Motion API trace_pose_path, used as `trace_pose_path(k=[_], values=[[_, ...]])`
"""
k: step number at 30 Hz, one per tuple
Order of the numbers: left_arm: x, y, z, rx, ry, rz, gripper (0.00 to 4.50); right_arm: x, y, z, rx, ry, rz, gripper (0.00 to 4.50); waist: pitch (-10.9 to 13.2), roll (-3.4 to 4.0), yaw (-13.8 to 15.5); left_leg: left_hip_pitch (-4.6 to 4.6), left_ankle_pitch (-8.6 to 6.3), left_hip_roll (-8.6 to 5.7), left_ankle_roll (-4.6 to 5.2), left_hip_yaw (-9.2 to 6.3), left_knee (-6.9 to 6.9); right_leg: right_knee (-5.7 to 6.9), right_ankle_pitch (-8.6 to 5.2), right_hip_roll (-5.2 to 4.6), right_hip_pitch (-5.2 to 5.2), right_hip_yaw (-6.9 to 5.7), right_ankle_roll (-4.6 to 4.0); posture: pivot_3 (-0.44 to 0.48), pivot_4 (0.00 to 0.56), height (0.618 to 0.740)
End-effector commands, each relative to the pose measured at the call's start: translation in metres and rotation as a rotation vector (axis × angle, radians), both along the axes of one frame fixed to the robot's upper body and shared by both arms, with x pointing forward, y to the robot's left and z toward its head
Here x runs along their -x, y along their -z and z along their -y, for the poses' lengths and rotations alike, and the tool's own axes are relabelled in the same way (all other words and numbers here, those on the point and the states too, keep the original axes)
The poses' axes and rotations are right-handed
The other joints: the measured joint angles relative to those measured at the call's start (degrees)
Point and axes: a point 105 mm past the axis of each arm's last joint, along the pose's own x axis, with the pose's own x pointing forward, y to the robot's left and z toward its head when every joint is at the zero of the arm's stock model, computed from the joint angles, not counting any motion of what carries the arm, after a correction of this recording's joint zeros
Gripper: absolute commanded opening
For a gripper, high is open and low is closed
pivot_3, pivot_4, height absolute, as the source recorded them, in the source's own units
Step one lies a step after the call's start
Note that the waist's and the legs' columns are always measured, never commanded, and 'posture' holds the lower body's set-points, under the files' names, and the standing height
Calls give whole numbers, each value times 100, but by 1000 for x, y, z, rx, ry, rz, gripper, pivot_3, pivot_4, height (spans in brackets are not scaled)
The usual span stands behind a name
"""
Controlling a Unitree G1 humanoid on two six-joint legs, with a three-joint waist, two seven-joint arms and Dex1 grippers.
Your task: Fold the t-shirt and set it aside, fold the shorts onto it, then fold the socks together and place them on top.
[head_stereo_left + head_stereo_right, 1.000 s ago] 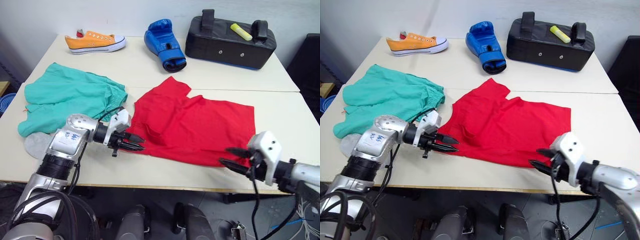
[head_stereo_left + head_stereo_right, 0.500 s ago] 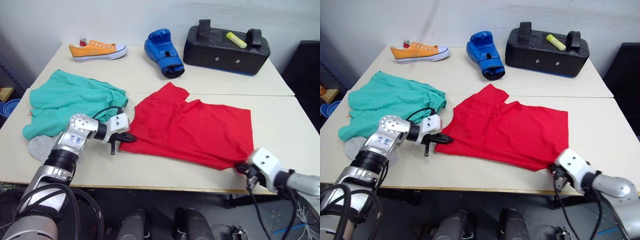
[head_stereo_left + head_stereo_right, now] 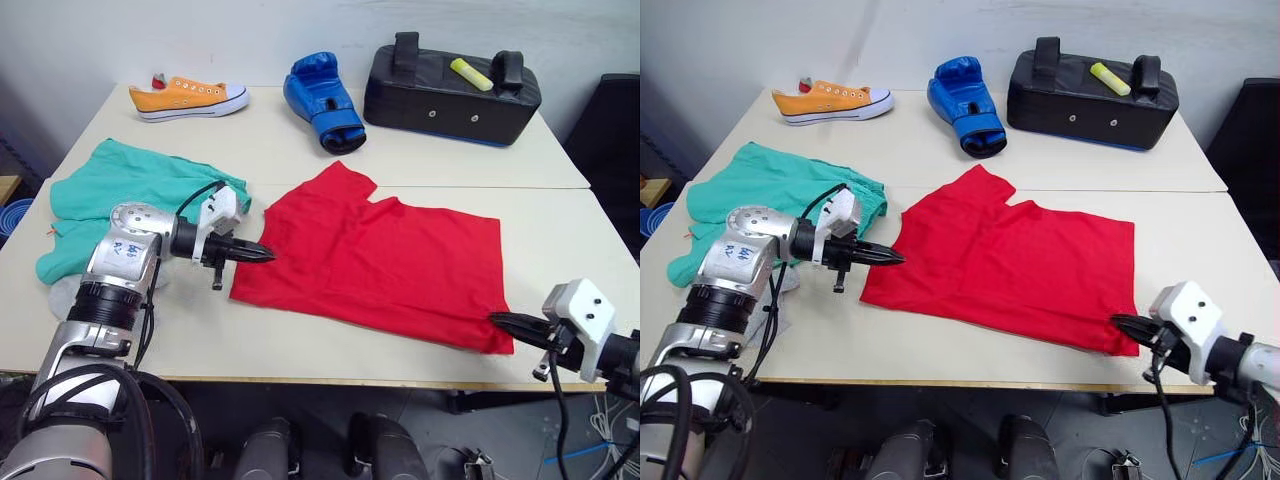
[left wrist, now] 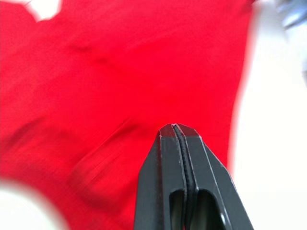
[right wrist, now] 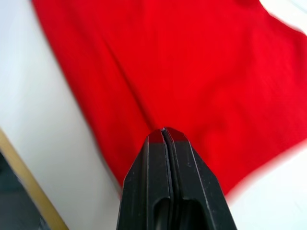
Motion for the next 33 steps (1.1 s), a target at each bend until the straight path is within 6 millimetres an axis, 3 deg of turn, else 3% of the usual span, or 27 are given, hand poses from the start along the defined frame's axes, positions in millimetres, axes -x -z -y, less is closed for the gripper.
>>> trace_pose_path(k=[1, 5, 9, 13, 17, 21, 25, 29, 33], values=[[9, 27, 2, -81, 21, -33, 0, -3, 20, -9, 26, 39, -35, 18, 1, -1, -2, 2, -2, 0, 0, 0, 0, -2, 1, 0, 2, 0, 1, 0, 150, 740], [2, 56, -6, -181, -29, -10, 0, -8, 45, 9, 115, 142, -100, 18, 4, -3, 33, -9, -18, 0, -18, 0, 1, -10, 3, -4, -6, 2, 3, 0, 150, 740], [-7, 77, -32, -322, -79, 46, 0, -1, 58, 39, 229, 185, -157, 18, -5, 10, 42, 1, -23, -1, -10, -7, -1, -16, 3, -6, 6, 2, 3, 0, 150, 740], [-17, 80, -54, -371, -138, 70, 0, 5, 52, 75, 299, 229, -162, 18, -27, 14, 32, 19, -36, 0, 10, -7, -7, -24, 3, -6, 24, 1, 3, 0, 150, 740], [-27, 62, -63, -329, -187, 95, 0, 6, 29, 98, 299, 235, -119, 18, -30, 16, 28, 22, -35, 0, 11, -7, -8, -28, 3, -5, 25, 1, 5, 0, 150, 740], [-28, 30, -45, -167, -148, 85, 0, -1, -8, 84, 156, 170, -28, 18, -18, 31, -54, 16, -33, 1, 11, -3, -16, -23, 3, -4, 11, 0, 5, 0, 150, 740], [-12, 1, -22, -34, -60, 50, 0, 1, -33, 44, 10, 62, -9, 18, 9, 10, -44, -4, -5, 3, 8, -8, -16, -7, 3, -2, -8, -5, 3, 0, 150, 740], [5, 0, -10, -43, -9, 27, 0, 14, -14, 9, -19, -8, -90, 18, 9, 9, 15, -8, -9, 5, -1, -14, -16, -20, -4, -1, -5, -7, 0, 0, 150, 740], [18, 30, -18, -151, 15, -26, 0, 10, 28, 12, 84, 90, -146, 18, 9, 8, 18, -11, -25, 0, 3, -8, -15, -40, -5, -3, 0, -7, 11, 0, 150, 740]])
